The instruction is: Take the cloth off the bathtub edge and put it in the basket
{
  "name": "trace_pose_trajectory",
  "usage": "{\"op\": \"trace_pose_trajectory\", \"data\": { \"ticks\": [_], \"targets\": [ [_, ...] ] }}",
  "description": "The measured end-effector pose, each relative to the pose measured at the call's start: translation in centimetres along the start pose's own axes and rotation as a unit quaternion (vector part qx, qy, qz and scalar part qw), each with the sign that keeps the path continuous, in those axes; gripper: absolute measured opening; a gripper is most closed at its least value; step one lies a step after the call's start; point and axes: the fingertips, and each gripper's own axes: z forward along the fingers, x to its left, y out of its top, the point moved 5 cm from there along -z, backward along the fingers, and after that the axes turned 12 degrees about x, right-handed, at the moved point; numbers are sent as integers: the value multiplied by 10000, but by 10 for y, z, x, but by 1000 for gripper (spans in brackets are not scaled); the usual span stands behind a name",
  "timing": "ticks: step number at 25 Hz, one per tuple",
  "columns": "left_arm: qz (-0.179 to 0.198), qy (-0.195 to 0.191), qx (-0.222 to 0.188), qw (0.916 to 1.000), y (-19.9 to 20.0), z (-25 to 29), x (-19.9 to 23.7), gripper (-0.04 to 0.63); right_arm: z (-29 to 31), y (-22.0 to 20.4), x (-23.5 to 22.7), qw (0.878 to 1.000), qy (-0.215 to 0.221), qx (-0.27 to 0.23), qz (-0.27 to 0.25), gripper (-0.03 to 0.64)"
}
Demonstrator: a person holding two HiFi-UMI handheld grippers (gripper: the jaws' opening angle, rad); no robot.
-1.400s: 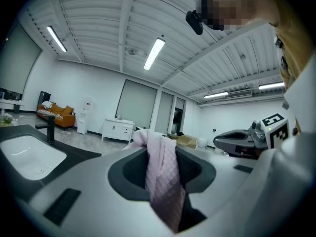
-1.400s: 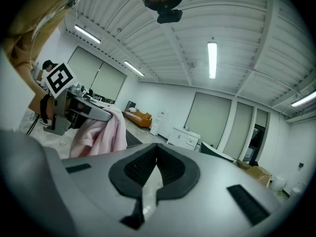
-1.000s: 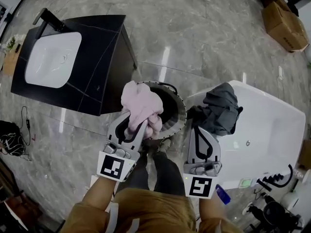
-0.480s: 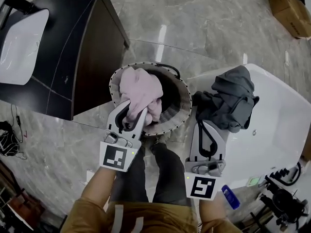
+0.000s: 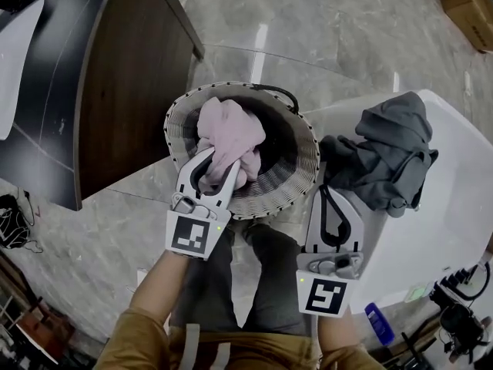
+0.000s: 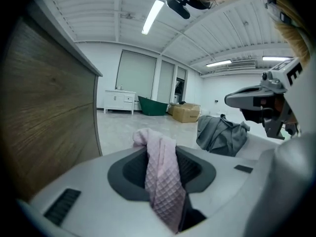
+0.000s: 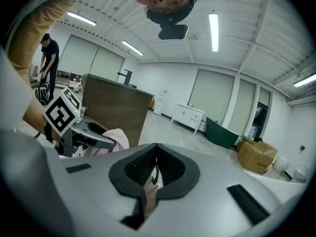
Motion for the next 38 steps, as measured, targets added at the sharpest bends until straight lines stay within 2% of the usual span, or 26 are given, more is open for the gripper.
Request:
{"op": "trace_pose_trajectory", "data": {
  "ticks": [5,10,13,16,22,30,31,34,38],
  "targets": [
    [15,38,176,9998,-26,26,12,129,25,-21,6,10000,15,0,29,6],
    [363,60,542,9979,-63,58,22,132,46,-37,10,10000,12,42,75,6],
    [289,80,770,9966,-86,71,29,147,54,-45,10,10000,13,76,54,6],
    [211,206,659,9974,-91,74,34,187,57,-51,7,9998,-4,170,45,6],
    [403,235,487,9977,-66,63,29,210,49,-38,3,9998,6,185,81,6],
    [447,425,202,9979,-20,32,25,209,20,-1,-9,9999,-18,100,-69,6],
    [439,438,235,9978,-15,30,23,189,16,3,-11,9999,-19,121,-97,6],
    [483,573,281,9968,2,17,15,73,3,18,-15,9998,-16,131,-119,6],
    [537,615,212,9964,37,-8,7,29,-17,48,-21,9999,-20,54,-82,6]
  ]
}}
